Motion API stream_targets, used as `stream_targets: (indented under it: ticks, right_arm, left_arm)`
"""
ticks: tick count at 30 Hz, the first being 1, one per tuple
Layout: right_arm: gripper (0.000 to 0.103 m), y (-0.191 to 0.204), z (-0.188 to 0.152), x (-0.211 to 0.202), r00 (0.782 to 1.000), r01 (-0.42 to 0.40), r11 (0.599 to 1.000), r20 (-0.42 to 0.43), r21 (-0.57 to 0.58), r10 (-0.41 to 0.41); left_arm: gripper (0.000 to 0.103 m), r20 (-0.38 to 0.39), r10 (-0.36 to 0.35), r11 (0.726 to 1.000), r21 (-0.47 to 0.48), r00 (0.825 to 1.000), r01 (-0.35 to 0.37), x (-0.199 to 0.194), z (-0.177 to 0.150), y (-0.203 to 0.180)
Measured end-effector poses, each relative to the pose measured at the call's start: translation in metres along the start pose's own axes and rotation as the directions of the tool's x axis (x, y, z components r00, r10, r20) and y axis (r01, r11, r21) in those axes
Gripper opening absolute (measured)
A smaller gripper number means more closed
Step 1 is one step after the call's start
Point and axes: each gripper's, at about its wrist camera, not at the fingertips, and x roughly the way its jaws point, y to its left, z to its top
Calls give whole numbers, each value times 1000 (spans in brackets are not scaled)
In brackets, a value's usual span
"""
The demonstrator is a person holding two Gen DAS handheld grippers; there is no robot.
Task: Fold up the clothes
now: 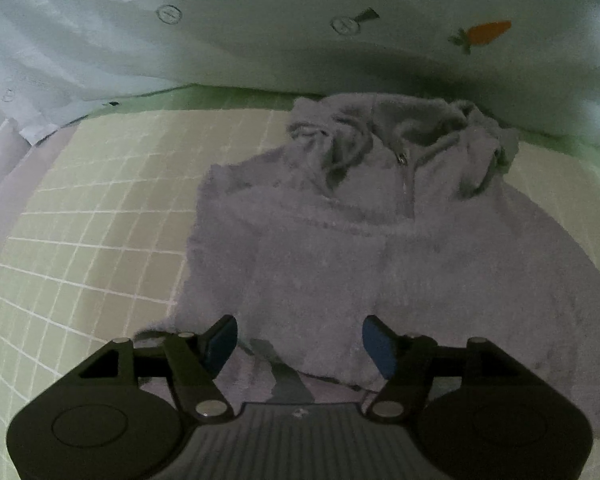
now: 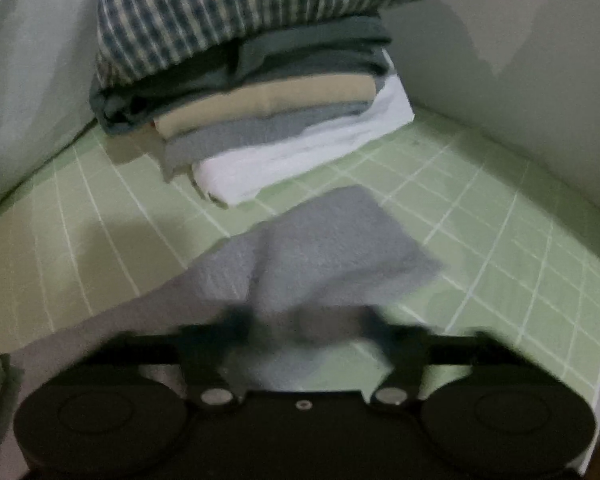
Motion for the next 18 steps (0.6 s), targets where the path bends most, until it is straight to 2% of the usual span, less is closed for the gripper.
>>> stream_targets:
  ticks: [2, 4, 6, 9, 11, 12, 13, 14, 16, 17, 18]
  right_arm:
    - [21, 5, 2, -10, 999, -27, 999, 34, -32, 28]
    - [18, 16, 2, -25, 995, -50, 994, 78, -93, 58]
    - [18, 36, 0, -42, 985, -128, 983, 96, -132, 141]
    - [18, 68, -4, -67, 954, -255, 948, 111, -190, 278]
    - [18, 97, -14, -80, 919, -360, 903, 75, -236, 386]
    - [20, 110, -21, -82, 904, -404, 880, 35, -249, 425]
    - [29, 121, -30, -82, 890, -443, 859, -14, -255, 455]
    - [33, 132, -38, -82, 873, -482, 837, -64, -259, 483]
    - [45, 155, -55, -82, 830, -557, 788, -163, -261, 533]
    - [48, 155, -56, -82, 833, -553, 792, -172, -258, 526]
    - [57, 149, -53, -82, 851, -526, 812, -159, -254, 501]
  left_arm:
    - [70, 10, 0, 1000, -20, 1000, 0, -4, 1, 5]
    - [70, 18, 2, 999, -38, 1000, -1, -8, 0, 11]
    - [70, 22, 5, 999, -48, 1000, -4, -11, -1, 14]
    - [70, 19, 1, 999, -54, 1000, 0, -14, -3, 16]
    - [70, 16, -3, 999, -52, 1000, 4, -15, -5, 15]
    - [70, 15, -4, 999, -51, 1000, 5, -16, -5, 15]
    - [70, 12, -6, 999, -51, 1000, 6, -16, -5, 14]
    - [70, 10, -7, 999, -52, 1000, 8, -17, -5, 13]
    - [70, 7, -9, 998, -54, 1000, 10, -19, -4, 11]
    - [71, 12, -18, 999, -50, 1000, 19, -22, -3, 9]
    - [72, 17, -27, 999, -45, 999, 28, -24, -2, 6]
